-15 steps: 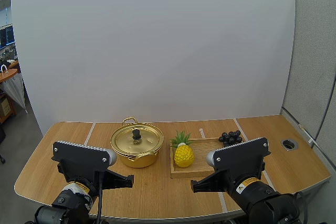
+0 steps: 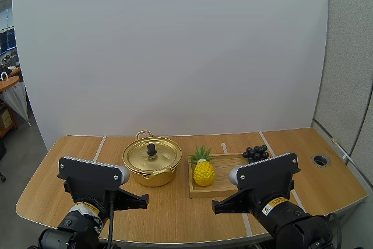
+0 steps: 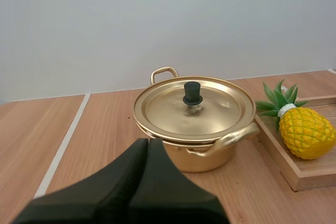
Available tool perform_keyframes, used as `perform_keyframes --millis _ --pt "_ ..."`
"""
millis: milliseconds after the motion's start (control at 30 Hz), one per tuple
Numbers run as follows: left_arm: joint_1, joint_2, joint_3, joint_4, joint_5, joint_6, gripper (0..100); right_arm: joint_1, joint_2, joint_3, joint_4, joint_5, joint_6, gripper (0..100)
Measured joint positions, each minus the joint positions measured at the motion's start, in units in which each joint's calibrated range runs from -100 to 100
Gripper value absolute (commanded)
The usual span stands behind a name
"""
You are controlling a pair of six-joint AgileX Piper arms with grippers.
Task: Open the pot, put the grape inside, and close it
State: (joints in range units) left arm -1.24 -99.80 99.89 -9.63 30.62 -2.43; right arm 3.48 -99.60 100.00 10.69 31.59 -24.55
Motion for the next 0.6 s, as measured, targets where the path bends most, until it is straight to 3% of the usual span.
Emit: perform_keyframes --millis 600 --pt "0.00 0.00 -1.13 0.00 0.20 0.00 0 0.00 0.00 0.00 0.00 0.24 0.00 0"
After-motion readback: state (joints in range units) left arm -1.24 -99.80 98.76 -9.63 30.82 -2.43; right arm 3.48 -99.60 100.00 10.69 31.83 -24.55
